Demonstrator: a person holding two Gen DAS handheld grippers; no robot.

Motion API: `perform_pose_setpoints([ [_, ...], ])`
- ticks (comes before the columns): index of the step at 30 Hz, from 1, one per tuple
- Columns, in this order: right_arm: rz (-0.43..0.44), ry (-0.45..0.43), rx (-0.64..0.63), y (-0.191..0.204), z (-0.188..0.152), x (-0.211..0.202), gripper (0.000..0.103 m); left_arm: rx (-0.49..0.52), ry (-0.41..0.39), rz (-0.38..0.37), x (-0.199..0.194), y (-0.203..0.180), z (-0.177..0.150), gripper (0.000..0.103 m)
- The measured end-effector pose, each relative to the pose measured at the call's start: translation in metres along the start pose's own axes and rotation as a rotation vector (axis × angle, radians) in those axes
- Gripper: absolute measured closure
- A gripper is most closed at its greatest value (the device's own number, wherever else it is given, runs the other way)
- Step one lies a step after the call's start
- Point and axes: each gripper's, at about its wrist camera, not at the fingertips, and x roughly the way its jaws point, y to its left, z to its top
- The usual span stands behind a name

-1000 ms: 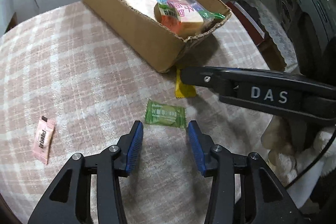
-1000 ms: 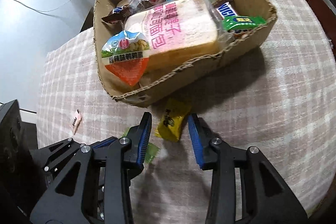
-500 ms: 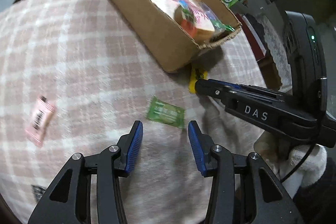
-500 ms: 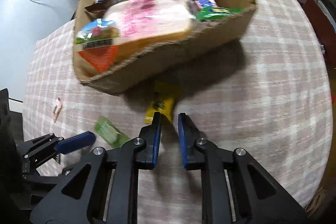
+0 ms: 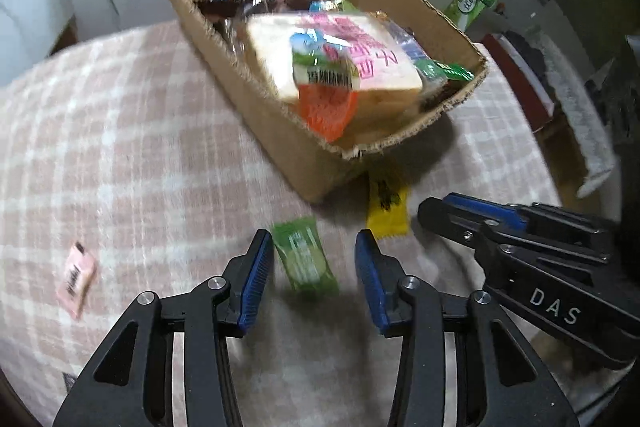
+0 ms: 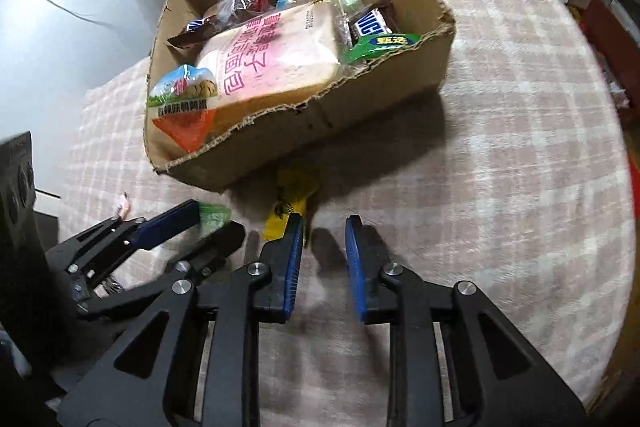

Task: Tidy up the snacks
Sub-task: 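Close the left tool on the green candy while the right closes on the yellow packet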

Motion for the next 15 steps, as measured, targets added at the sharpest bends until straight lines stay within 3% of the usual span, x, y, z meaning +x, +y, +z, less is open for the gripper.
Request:
perform_pose_setpoints([
  [2,0.006,-0.005,-0.005,0.002,0.002,0.0,0.08,0.062,-0.007,0.031,0.001,-0.004,0.0,0.066],
  [5,0.023,-0.005,-0.001,0.011,0.007,0.007,0.08,0.11,-0.017,0.054,0.004,-0.004,-0.002,0.078],
  [10,0.024,0.009,-0.017,0.011,0.013,0.011,0.08,0.131,-0.013,0.024,0.001,0.007,-0.004,0.08],
  [15,-0.035,0.016,-0.06,0.028,0.01,0.015,0.08,0.117,-0.011,0.009,-0.003,0.015,-0.006,0.081],
])
